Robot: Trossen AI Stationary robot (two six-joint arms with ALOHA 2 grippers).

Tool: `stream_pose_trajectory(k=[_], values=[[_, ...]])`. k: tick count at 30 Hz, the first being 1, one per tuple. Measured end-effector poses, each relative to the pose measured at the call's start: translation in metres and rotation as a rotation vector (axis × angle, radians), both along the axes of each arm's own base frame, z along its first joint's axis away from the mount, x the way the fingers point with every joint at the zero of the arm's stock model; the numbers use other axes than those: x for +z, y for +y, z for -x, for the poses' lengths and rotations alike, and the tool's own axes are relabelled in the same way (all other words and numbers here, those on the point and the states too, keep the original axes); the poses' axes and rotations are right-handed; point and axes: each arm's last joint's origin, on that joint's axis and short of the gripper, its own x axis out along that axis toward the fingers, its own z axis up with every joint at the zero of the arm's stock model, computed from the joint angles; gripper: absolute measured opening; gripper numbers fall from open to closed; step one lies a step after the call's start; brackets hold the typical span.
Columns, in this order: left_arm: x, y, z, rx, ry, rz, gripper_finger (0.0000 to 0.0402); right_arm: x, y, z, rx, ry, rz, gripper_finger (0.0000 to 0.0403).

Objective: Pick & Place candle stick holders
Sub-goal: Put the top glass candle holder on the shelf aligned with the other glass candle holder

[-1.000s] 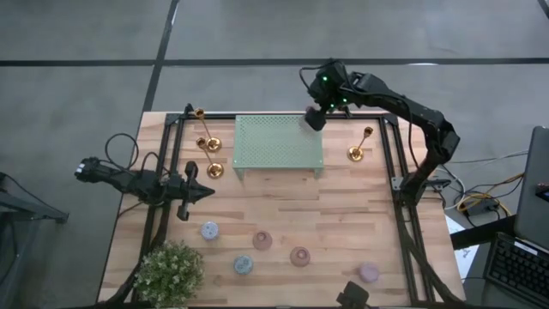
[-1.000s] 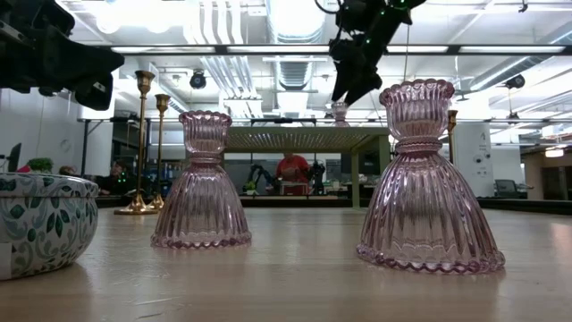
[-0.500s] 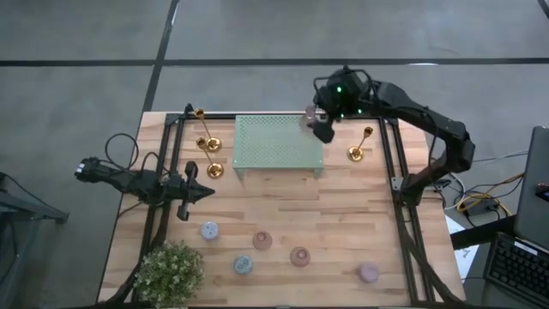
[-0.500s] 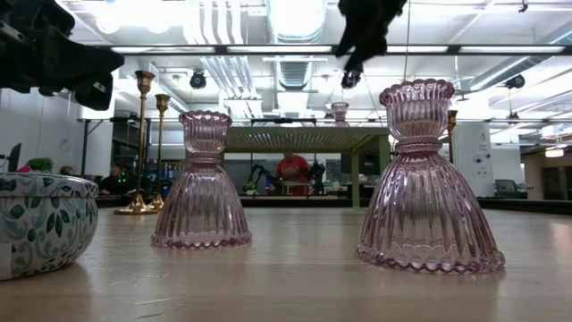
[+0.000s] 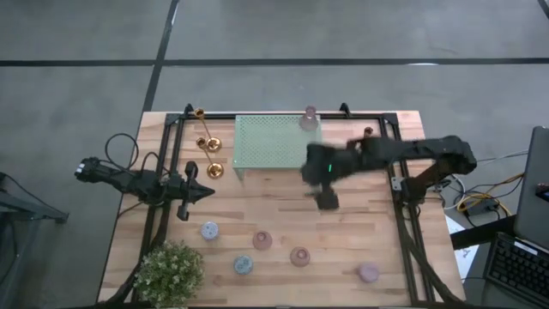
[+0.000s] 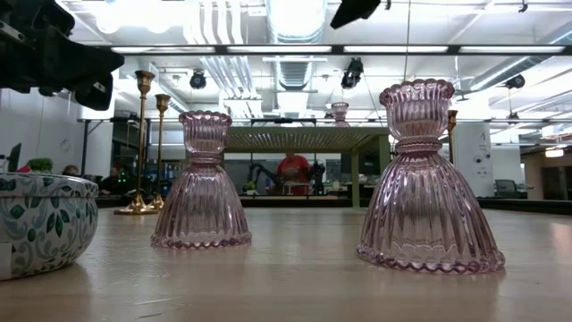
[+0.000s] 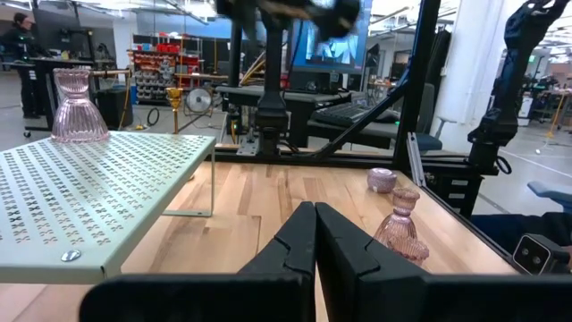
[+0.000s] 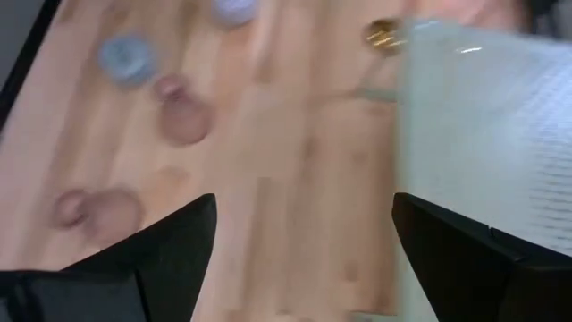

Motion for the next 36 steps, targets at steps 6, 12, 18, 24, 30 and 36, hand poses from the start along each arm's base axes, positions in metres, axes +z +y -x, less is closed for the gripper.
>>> stream_pose_trajectory(k=[6,12,18,24,30,36], values=[[0.0,0.0,0.0,0.0,-0.002,0.001,0.0007,-0.032,0.067,-0.008,0.142,0.018,-0.04,0.0325],[0.001,0.0,0.0,0.0,-0.006,0.002,0.0007,-0.059,0.095,-0.016,0.141,0.06,-0.081,0.0324],[0.001,0.0,0.0,0.0,-0.008,0.003,0.0007,-0.092,0.109,-0.024,0.134,0.137,-0.084,0.0324],[0.001,0.0,0.0,0.001,-0.009,0.003,0.0007,-0.11,0.121,-0.022,0.138,0.155,-0.1,0.0324],[0.001,0.0,0.0,0.0,-0.011,0.004,0.0007,-0.123,0.128,-0.018,0.144,0.144,-0.116,0.0324],[0.001,0.0,0.0,0.002,-0.014,0.005,0.0007,-0.143,0.129,-0.018,0.143,0.099,-0.187,0.0324]])
